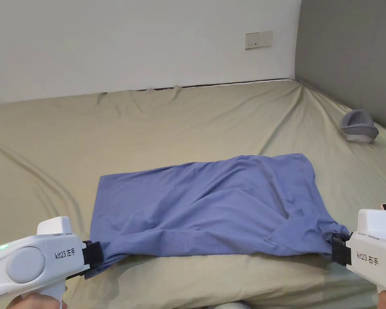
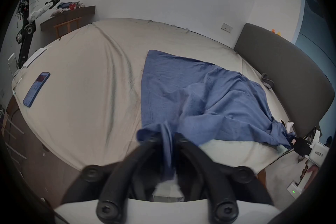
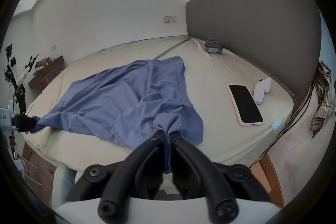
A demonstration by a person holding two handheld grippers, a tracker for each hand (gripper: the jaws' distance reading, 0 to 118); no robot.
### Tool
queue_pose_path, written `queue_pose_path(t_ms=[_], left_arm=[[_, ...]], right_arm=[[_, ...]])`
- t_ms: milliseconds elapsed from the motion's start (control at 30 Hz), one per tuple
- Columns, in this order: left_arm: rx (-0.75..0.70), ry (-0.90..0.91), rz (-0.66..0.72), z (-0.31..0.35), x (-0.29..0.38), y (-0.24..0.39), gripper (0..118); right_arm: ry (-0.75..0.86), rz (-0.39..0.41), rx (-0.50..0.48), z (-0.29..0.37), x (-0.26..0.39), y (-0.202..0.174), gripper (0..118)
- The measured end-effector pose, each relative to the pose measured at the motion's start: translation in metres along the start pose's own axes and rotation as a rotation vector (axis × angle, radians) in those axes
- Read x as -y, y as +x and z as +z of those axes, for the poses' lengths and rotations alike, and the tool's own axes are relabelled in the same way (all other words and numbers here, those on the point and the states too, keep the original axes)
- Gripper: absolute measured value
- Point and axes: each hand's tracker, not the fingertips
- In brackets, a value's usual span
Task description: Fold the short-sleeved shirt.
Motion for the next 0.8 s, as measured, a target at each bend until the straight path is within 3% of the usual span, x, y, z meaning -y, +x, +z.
queue_pose_path(t_ms=[33, 100, 133, 167, 300, 367, 400, 433, 467, 500, 533, 700, 733, 767, 800], left_arm=[[0.003, -0.005, 0.008, 0.002, -0.001, 0.000, 30], [0.019, -0.008, 0.030, 0.009, -0.002, -0.003, 84], [0.022, 0.005, 0.041, 0.016, -0.004, -0.003, 107], [0.030, 0.028, 0.048, 0.023, -0.007, -0.002, 111], [0.074, 0.163, 0.038, 0.057, -0.026, 0.007, 111], [0.069, 0.234, 0.008, 0.073, -0.029, 0.014, 97], [0.069, 0.259, -0.014, 0.079, -0.030, 0.017, 77], [0.068, 0.266, -0.041, 0.081, -0.032, 0.021, 39], [0.056, 0.256, -0.051, 0.079, -0.031, 0.023, 9], [0.032, 0.241, -0.070, 0.074, -0.032, 0.026, 0], [0.033, 0.224, -0.057, 0.069, -0.031, 0.026, 0], [-0.001, 0.117, -0.095, 0.033, -0.011, 0.024, 0], [-0.016, 0.092, -0.108, 0.025, -0.006, 0.022, 12], [-0.047, 0.060, -0.112, 0.014, 0.000, 0.019, 35], [-0.072, 0.031, -0.103, 0.003, 0.006, 0.016, 66]], right_arm=[[0.003, 0.003, -0.003, 0.001, -0.003, -0.001, 23], [0.016, 0.046, 0.006, 0.006, -0.008, -0.004, 90], [0.033, 0.064, 0.007, 0.010, -0.012, -0.007, 117], [0.084, 0.070, -0.009, 0.017, -0.016, -0.010, 118], [0.206, 0.007, -0.125, 0.037, -0.042, -0.020, 115], [0.313, 0.024, -0.142, 0.047, -0.052, -0.028, 95], [0.340, 0.049, -0.156, 0.049, -0.056, -0.032, 73], [0.370, 0.069, -0.173, 0.050, -0.061, -0.036, 26], [0.363, 0.063, -0.185, 0.047, -0.063, -0.039, 0], [0.372, 0.054, -0.203, 0.043, -0.063, -0.041, 1], [0.420, 0.058, -0.208, 0.042, -0.064, -0.043, 0], [0.313, 0.014, -0.275, 0.010, -0.057, -0.048, 0], [0.300, 0.024, -0.268, 0.004, -0.055, -0.049, 0], [0.289, 0.036, -0.249, -0.001, -0.052, -0.049, 0], [0.271, 0.043, -0.236, -0.008, -0.049, -0.048, 0]])
